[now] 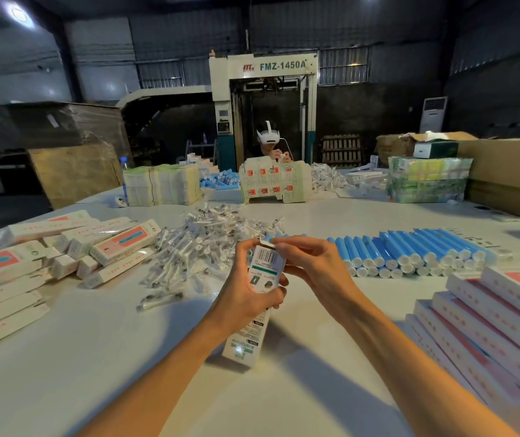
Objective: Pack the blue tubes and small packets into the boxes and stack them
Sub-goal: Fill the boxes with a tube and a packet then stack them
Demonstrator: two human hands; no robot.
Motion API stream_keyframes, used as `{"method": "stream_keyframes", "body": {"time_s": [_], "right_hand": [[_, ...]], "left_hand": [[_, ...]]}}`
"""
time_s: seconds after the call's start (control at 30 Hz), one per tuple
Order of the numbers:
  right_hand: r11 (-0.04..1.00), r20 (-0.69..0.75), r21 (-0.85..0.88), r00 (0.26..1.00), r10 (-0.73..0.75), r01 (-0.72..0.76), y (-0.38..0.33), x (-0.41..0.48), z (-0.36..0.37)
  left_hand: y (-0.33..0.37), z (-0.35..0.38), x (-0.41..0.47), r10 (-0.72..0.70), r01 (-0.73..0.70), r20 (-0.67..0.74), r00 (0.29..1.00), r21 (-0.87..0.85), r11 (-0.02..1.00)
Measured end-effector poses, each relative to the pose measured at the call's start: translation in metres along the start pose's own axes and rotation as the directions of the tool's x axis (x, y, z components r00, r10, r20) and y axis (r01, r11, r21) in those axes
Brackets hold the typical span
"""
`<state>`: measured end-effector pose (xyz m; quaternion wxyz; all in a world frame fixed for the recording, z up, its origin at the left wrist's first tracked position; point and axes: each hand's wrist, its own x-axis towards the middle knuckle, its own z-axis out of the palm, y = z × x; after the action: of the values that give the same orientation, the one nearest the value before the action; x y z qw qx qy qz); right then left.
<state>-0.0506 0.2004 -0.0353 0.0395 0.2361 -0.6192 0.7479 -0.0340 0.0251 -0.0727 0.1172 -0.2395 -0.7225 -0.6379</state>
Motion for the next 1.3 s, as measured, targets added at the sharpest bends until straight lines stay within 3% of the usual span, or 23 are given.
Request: {"method": "stream_keyframes", "body": {"time_s": [0.27, 0.43, 0.6, 0.77, 0.97, 1.3], "right_hand": [[0.988, -0.037, 0.095, 0.992, 0.124, -0.120, -0.007, 0.001, 0.002], [0.993, -0.051, 0.001, 0.992, 0.114, -0.115, -0.014, 0.002, -0.002], [0.991, -0.021, -0.120, 0.998, 0.058, -0.061, -0.018, 0.001, -0.001], [0.991, 0.058, -0.134, 0.998, 0.002, 0.005, -0.010, 0.001, 0.004], [0.988, -0.104, -0.103, 0.987, -0.123, 0.112, 0.019, 0.001, 0.021], [0.972, -0.062, -0.156, 0.981, -0.186, 0.175, 0.029, 0.002, 0.025]], "left_hand": [[-0.002, -0.004, 0.000, 0.025, -0.026, 0.025, 0.999, 0.046, 0.999], [-0.003, -0.002, 0.000, 0.028, -0.028, 0.012, 1.000, 0.070, 0.997], [-0.001, -0.002, -0.001, 0.045, -0.044, 0.000, 0.999, 0.089, 0.995], [-0.002, -0.003, 0.002, 0.091, -0.086, -0.050, 0.995, 0.088, 0.992], [-0.005, -0.005, 0.005, 0.082, -0.075, -0.120, 0.989, 0.065, 0.995], [-0.010, -0.004, 0.003, 0.054, -0.053, -0.189, 0.981, 0.012, 0.999]]}}
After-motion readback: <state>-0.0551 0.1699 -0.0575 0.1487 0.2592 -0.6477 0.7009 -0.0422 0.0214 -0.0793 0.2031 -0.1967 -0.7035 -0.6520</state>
